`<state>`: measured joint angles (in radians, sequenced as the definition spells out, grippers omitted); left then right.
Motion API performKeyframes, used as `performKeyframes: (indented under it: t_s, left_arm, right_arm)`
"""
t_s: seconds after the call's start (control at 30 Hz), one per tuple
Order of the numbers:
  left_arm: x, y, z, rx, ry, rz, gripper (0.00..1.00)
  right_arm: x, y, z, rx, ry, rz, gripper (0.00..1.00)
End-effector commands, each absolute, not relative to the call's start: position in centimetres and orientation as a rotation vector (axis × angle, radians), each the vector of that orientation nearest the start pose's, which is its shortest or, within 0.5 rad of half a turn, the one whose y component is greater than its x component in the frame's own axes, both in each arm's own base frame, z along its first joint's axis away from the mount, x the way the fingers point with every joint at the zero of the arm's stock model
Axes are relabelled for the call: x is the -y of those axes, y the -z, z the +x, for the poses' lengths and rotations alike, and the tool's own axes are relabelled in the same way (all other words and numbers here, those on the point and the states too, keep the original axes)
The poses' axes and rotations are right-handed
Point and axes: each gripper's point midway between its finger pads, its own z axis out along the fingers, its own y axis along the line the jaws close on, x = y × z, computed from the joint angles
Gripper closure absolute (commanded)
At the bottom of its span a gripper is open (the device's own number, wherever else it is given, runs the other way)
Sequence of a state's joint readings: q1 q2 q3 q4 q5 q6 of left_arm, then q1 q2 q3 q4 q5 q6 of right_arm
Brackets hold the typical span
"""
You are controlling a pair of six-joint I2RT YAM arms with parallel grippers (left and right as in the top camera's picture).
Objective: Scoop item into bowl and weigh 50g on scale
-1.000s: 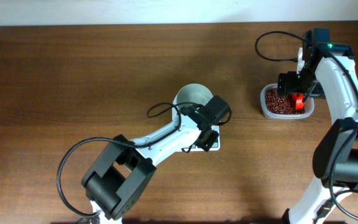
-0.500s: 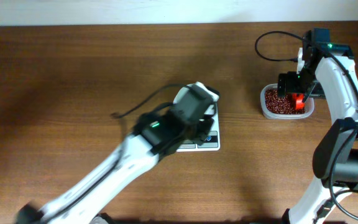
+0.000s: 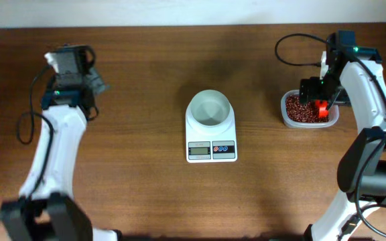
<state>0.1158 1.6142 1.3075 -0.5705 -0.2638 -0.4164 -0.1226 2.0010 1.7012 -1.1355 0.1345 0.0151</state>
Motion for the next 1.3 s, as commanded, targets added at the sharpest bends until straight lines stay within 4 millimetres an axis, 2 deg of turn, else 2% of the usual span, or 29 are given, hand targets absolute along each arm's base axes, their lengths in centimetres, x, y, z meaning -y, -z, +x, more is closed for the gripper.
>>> performKeyframes:
  t_s: [0.0,0.07,0.2,0.3,0.33,0.4,0.5,0.53,0.57,0.63,0.73,0.8,0.87,0.97,1.0,1.07,1.17,1.27]
  left_arm:
    - [-9.3,-12.5,43.8,-2.419,0.019,-0.798,1.00]
    - [-8.9,-11.5,43.9,-2.454,0.049,-0.773,1.00]
    - [-7.7,-11.2,43.5,-2.515,0.066,-0.665,1.00]
    - [-7.1,-10.3,42.0,-2.593,0.080,-0.670,1.00]
    - [-5.8,-10.0,41.6,-2.635,0.145,-0.605,1.00]
    - [-2.6,-10.0,40.9,-2.690,0.283,-0.532,1.00]
    - [4.5,-11.2,39.7,-2.745,0.488,-0.342,1.00]
    - [6.8,-11.5,39.2,-2.760,0.506,-0.276,1.00]
    - [11.5,-11.9,38.2,-2.778,0.548,-0.171,1.00]
    - [16.8,-12.3,37.3,-2.765,0.588,-0.057,1.00]
    - [22.0,-12.7,36.4,-2.711,0.524,0.013,1.00]
    - [23.3,-12.8,36.1,-2.663,0.407,0.057,1.00]
    - [23.6,-12.4,35.8,-2.611,0.232,0.095,1.00]
    - [27.1,-11.8,34.1,-2.588,0.223,0.199,1.00]
    - [27.6,-11.2,33.7,-2.590,0.200,0.186,1.00]
    - [27.8,-9.7,33.4,-2.588,0.110,0.209,1.00]
    - [27.6,-6.1,33.4,-2.624,-0.011,0.237,1.00]
    - [27.4,-2.7,33.4,-2.658,-0.095,0.381,1.00]
  right_arm:
    - [7.4,-9.0,40.7,-3.016,0.231,0.216,0.01]
    - [7.4,-9.0,40.7,-3.016,0.230,0.216,0.01]
    - [7.4,-9.0,40.7,-3.016,0.231,0.216,0.01]
    - [7.4,-9.0,40.7,-3.016,0.231,0.216,0.01]
    - [7.4,-9.0,40.7,-3.016,0.231,0.216,0.01]
    - [7.4,-9.0,40.7,-3.016,0.230,0.216,0.01]
    - [7.4,-9.0,40.7,-3.016,0.230,0.216,0.01]
    - [7.4,-9.0,40.7,-3.016,0.231,0.216,0.01]
    - [7.4,-9.0,40.7,-3.016,0.231,0.216,0.01]
    - [7.4,-9.0,40.7,-3.016,0.231,0.216,0.01]
    - [7.4,-9.0,40.7,-3.016,0.230,0.216,0.01]
    - [7.4,-9.0,40.7,-3.016,0.231,0.216,0.01]
    - [7.4,-9.0,40.7,-3.016,0.231,0.216,0.01]
    - [7.4,-9.0,40.7,-3.016,0.231,0.216,0.01]
    - [7.4,-9.0,40.7,-3.016,0.231,0.216,0.01]
    - [7.4,-9.0,40.7,-3.016,0.231,0.216,0.01]
    - [7.4,-9.0,40.7,-3.016,0.230,0.216,0.01]
    - [7.4,-9.0,40.7,-3.016,0.230,0.216,0.01]
